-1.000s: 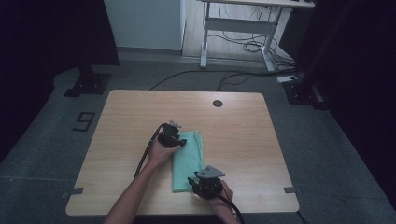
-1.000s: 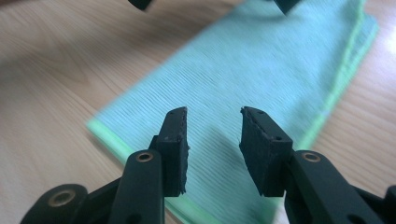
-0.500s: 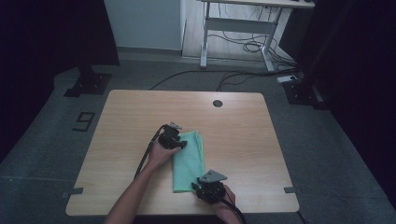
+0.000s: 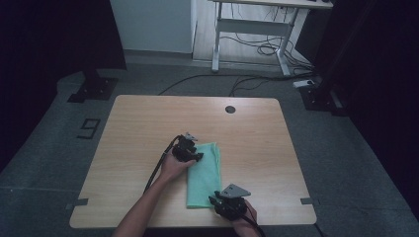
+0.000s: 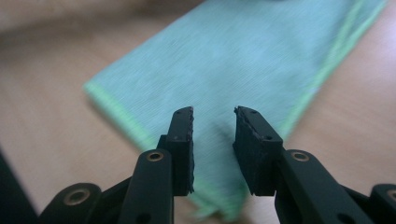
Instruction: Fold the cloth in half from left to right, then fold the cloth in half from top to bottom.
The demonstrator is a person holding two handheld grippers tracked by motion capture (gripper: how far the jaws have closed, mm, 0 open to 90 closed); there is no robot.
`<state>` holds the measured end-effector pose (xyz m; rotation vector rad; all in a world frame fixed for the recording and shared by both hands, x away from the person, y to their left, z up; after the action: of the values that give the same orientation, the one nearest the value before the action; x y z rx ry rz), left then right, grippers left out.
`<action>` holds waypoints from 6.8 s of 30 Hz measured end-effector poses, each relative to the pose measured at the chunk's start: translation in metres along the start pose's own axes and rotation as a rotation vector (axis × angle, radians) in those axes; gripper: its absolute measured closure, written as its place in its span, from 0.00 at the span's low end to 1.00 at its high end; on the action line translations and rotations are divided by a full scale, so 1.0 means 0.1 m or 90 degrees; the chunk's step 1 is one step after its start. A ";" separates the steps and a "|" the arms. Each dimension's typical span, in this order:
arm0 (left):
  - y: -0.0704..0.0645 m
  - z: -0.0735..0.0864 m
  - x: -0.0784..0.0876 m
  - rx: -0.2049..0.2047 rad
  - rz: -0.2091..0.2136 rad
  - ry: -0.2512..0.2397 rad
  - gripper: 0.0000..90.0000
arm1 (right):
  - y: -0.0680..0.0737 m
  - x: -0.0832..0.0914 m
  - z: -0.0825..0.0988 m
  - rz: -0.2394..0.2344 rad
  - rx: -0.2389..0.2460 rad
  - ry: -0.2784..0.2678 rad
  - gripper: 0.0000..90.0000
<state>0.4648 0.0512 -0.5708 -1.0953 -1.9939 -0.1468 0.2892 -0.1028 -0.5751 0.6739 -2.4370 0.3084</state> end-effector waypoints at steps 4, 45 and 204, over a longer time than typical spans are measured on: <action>0.01 -0.03 0.08 -0.008 -0.004 -0.014 0.62 | -0.15 -0.02 -0.14 0.013 -0.018 -0.018 0.73; 0.13 0.04 0.20 -0.003 -0.013 -0.024 0.64 | -0.71 -1.12 -0.71 0.079 -0.041 0.030 0.76; 0.32 0.06 0.13 0.053 -0.007 -0.040 0.58 | -1.01 -1.30 -0.80 0.081 -0.061 0.055 0.55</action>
<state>0.4813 0.0824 -0.5742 -1.0476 -2.0431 -0.0346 0.4721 -0.1081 -0.5816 0.4565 -2.3995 0.2638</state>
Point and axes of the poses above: each handheld gripper's, and its own axes: x roughly backward along the jaws, z roughly out of its underside, y roughly to its left, the point moved 5 cm from there along -x, roughly forward along the jaws, and after that the axes turned 12 degrees about z, right-handed, at the moved point
